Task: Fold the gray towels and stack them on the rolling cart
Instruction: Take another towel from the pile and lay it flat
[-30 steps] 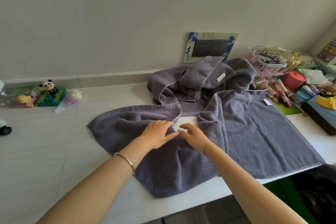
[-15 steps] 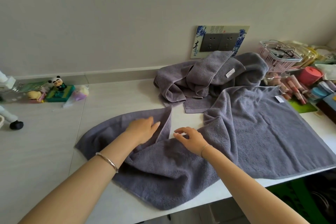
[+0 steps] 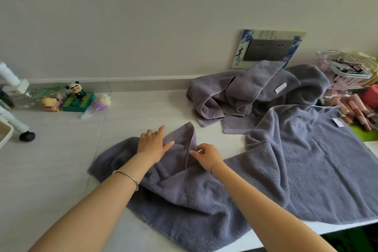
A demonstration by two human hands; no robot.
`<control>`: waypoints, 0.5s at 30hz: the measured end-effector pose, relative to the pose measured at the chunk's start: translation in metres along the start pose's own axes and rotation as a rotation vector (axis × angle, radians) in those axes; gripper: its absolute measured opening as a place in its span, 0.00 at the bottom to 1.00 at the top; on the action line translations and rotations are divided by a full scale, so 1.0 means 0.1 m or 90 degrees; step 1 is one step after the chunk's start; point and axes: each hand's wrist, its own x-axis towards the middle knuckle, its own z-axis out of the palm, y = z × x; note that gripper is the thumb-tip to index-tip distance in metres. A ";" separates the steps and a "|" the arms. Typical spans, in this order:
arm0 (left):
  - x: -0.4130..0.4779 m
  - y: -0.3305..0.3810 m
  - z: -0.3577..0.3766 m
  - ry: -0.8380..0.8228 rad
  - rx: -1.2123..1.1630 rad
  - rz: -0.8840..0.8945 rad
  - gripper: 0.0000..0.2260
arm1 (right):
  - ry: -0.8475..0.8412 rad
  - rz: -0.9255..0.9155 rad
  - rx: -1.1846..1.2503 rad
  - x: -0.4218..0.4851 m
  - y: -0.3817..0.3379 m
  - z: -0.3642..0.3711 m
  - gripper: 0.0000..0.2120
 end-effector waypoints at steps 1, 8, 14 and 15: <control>-0.04 -0.06 -0.01 0.009 -0.021 -0.006 0.25 | 0.007 -0.018 0.002 0.01 -0.07 0.01 0.11; -0.58 -0.62 -0.40 -0.012 -0.434 0.019 0.21 | -0.010 -0.184 0.188 0.06 -1.00 0.05 0.13; -1.00 -1.38 -0.90 0.169 -0.433 -0.105 0.18 | -0.082 -0.333 0.109 0.18 -1.98 0.39 0.06; -1.06 -1.52 -0.91 0.167 -0.391 -0.143 0.18 | -0.081 -0.343 0.070 0.23 -2.04 0.49 0.04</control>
